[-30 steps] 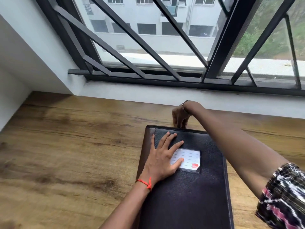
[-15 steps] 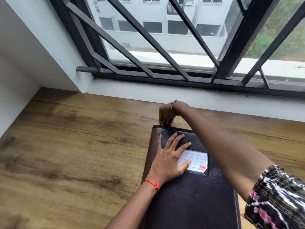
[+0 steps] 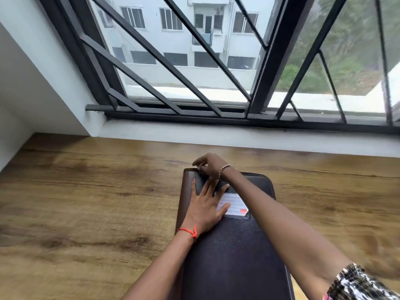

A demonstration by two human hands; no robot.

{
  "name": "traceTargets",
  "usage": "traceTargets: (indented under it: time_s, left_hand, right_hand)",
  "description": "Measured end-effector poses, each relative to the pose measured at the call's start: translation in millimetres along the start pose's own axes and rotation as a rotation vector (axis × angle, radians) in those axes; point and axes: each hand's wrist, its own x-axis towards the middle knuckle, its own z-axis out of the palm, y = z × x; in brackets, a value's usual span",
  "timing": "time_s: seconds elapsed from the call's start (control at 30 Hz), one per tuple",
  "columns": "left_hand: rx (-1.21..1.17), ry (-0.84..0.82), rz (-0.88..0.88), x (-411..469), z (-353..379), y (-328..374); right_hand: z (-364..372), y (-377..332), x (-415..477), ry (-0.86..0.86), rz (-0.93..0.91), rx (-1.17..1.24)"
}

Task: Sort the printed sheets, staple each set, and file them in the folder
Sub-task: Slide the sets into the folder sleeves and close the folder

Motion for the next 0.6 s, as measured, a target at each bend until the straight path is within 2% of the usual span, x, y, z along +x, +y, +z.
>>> traceTargets:
  time_s: [0.1, 0.17, 0.3, 0.4, 0.53, 0.6]
  left_hand:
    - [0.018, -0.061, -0.001, -6.8, -1.5, 1.1]
    - [0.024, -0.055, -0.018, -15.4, -5.9, 2.7]
    - [-0.024, -0.055, -0.038, -39.9, -15.4, 4.4]
    - [-0.026, -0.037, -0.057, -60.9, -10.8, 7.0]
    - [-0.051, -0.046, -0.002, -83.5, -8.0, 14.2]
    - [-0.068, -0.079, 0.024, -91.5, -5.7, 19.2]
  right_hand:
    - [10.4, 22.8, -42.6, 0.218, -0.06, -0.037]
    - [18.8, 33.1, -73.1, 0.284, -0.076, -0.088]
    - [51.3, 57.6, -124.8, 0.323, 0.037, -0.273]
    - [78.6, 67.1, -155.9, 0.349, 0.113, -0.293]
    - [106.6, 68.3, -186.4, 0.494, 0.154, -0.381]
    - [117.6, 74.1, -197.9, 0.451, 0.201, -0.343]
